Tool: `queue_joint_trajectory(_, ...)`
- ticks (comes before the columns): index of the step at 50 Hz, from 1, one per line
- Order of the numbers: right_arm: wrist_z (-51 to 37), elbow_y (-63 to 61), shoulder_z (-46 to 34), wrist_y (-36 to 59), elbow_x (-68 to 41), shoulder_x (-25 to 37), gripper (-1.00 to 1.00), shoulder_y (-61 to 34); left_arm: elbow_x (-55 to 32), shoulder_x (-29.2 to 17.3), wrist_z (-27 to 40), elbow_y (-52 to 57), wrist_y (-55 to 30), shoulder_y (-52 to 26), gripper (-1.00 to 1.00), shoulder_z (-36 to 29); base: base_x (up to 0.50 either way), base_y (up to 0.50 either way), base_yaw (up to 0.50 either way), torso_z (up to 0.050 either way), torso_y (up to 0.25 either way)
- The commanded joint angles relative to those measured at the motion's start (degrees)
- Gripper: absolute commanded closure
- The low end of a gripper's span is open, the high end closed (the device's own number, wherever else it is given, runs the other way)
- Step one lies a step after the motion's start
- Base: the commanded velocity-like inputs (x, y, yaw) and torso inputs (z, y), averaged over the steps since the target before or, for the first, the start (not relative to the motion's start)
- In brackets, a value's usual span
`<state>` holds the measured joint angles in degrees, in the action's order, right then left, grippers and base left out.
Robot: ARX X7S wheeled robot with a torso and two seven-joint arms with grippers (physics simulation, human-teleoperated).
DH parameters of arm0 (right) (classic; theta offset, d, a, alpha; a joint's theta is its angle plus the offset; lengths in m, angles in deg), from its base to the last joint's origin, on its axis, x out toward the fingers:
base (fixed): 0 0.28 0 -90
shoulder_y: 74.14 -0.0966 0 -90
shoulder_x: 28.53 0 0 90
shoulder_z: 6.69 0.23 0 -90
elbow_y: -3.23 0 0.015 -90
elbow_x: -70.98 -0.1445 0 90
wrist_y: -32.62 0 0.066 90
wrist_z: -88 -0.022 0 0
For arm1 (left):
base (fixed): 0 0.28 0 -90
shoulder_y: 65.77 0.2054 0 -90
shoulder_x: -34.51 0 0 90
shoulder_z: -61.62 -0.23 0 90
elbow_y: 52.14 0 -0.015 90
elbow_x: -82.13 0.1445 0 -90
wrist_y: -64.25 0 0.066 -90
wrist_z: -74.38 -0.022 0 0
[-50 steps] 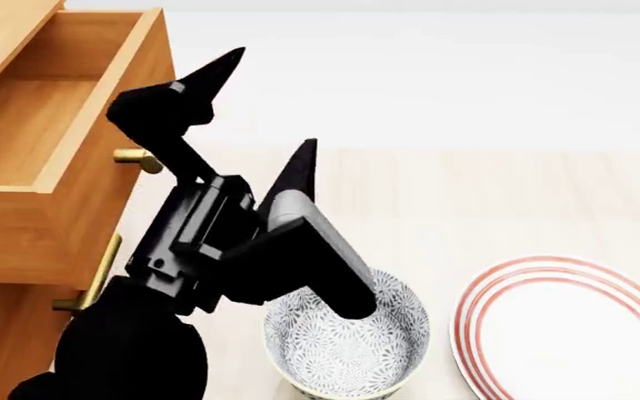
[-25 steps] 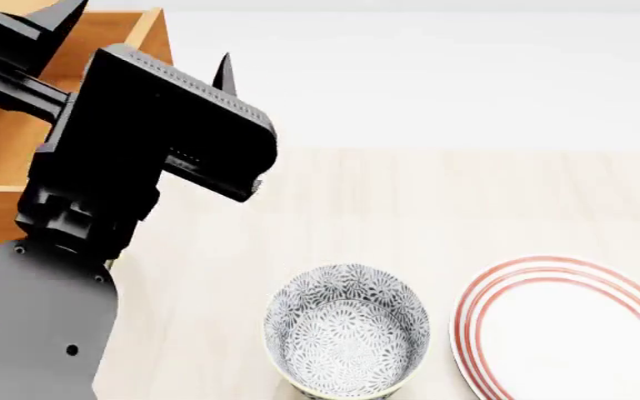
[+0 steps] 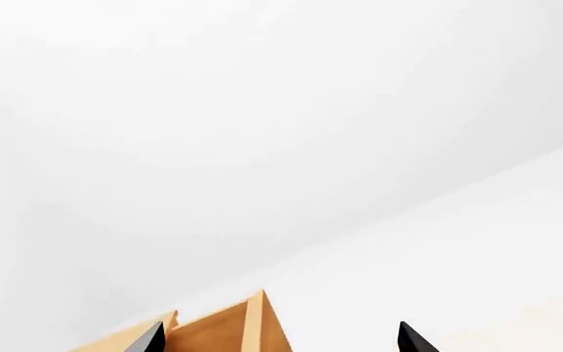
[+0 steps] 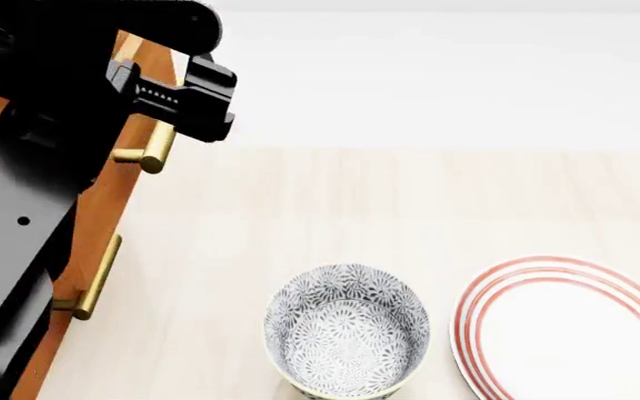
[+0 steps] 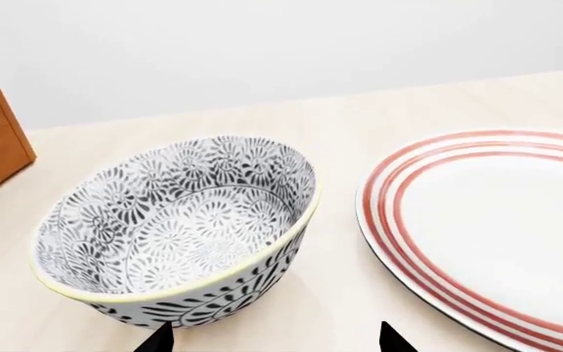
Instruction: Open the top drawer of the cabinet.
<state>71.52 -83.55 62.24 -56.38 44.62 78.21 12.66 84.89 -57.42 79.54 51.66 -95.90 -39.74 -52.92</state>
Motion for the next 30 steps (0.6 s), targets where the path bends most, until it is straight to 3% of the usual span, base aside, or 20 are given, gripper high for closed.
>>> queue_joint_trajectory(1, 1.1, 0.4, 0.9, -0.4, 1.1, -1.0, -1.0, 0.0, -4.3, 0.5, 2.0, -6.5, 0.7, -3.5, -1.0, 5.2, 0.0, 0.0, 0.0, 0.0, 0.0)
queue_joint_trajectory(30, 0.9, 0.4, 0.3, -0.4, 0.8, -0.6, -1.0, -0.1, -8.5, -0.2, 6.7, -23.0, 9.1, -6.3, -1.0, 7.1, 0.0, 0.0, 0.0, 0.0, 0.0)
